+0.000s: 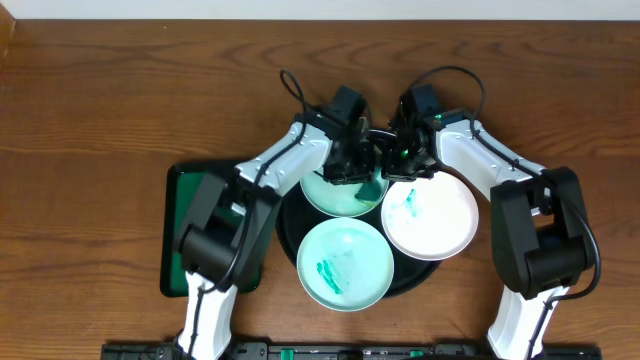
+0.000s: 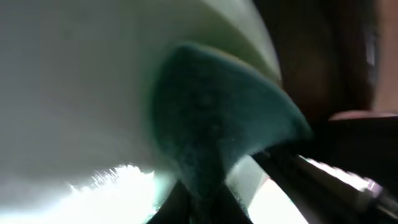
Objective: Clean dirty plates on tray and stack at the side
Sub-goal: 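Scrub the mint plate with the sponge while the right gripper holds it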
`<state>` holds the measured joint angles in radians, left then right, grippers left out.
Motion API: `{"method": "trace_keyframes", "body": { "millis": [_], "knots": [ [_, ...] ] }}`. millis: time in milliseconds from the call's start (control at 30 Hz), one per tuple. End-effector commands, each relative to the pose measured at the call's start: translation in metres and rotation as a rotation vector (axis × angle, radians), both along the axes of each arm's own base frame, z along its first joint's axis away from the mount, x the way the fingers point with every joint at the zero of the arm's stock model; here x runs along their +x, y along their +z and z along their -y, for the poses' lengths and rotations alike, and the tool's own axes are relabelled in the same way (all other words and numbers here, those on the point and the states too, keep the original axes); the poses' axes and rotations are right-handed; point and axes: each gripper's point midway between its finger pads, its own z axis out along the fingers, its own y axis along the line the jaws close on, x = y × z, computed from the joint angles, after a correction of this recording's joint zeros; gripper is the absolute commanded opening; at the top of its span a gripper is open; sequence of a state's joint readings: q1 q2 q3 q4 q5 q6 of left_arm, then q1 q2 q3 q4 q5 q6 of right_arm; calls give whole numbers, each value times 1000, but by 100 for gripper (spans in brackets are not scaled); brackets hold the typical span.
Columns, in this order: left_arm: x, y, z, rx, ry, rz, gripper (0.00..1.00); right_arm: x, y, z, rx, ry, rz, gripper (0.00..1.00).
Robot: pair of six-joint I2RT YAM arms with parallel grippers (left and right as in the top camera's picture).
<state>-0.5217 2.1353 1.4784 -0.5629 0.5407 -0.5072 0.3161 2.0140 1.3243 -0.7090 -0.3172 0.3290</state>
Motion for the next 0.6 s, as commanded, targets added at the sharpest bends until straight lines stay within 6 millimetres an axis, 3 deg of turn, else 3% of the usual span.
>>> {"method": "trace_keyframes", "body": {
  "millis": [0, 167, 300, 567],
  "knots": [
    [8, -42, -28, 50, 71, -92, 7, -2, -3, 6, -26, 4, -7, 1],
    [24, -65, -74, 188, 135, -74, 7, -4, -3, 7, -28, 4, -14, 1],
    [47, -58, -112, 331, 172, 5, 7, -5, -4, 7, -30, 4, -19, 1],
    [80, -36, -145, 539, 195, 145, 7, -9, -4, 8, -35, 4, -33, 1]
  ]
}}
